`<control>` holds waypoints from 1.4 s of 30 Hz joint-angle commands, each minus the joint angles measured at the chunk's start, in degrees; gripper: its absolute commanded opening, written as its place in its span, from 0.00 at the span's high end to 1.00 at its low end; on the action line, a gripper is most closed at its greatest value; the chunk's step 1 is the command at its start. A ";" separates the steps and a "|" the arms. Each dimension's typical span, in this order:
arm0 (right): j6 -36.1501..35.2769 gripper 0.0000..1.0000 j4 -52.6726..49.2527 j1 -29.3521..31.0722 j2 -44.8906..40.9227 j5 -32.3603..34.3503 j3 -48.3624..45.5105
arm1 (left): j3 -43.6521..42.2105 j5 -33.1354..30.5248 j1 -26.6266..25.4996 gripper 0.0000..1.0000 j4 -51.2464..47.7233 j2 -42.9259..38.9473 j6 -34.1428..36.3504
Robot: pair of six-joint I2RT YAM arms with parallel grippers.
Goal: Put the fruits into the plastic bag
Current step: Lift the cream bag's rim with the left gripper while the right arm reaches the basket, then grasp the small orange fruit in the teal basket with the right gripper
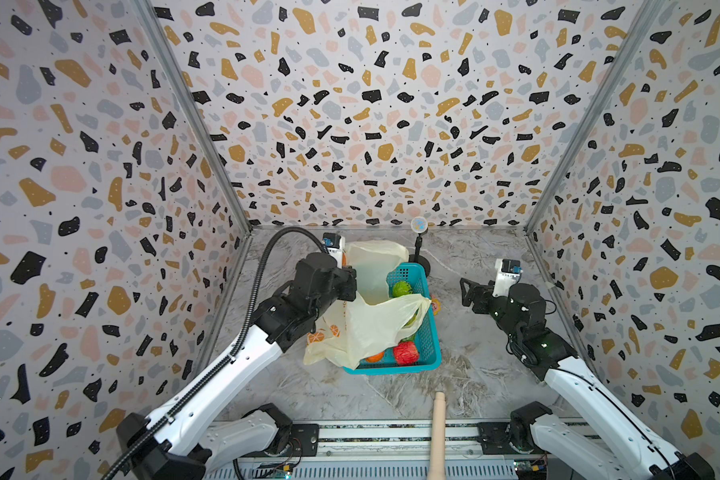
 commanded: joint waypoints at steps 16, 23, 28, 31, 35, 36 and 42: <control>-6.55 0.09 -2.23 20.53 14.82 0.58 8.95 | -12.84 20.19 12.03 1.00 11.40 -8.54 -6.32; -8.53 0.13 -7.72 26.82 24.83 0.39 14.60 | -11.64 5.43 12.27 1.00 6.29 -9.80 -4.65; -9.32 0.21 -12.64 29.33 31.76 -0.19 18.48 | -13.16 1.23 12.23 1.00 5.97 -11.46 -2.75; -8.81 0.22 -14.62 29.41 34.83 -1.18 19.94 | -14.04 3.83 12.21 1.00 7.42 -11.61 -3.99; -9.01 0.22 -16.64 29.41 38.42 -2.81 21.32 | -14.85 4.93 12.23 1.00 8.83 -12.10 -4.82; -9.19 0.22 -17.08 29.41 39.12 -2.86 21.63 | -14.89 4.78 12.28 1.00 8.93 -12.07 -4.82; -9.81 0.23 -18.42 29.37 43.45 -3.67 22.76 | -14.89 4.81 12.24 1.00 9.61 -12.52 -4.95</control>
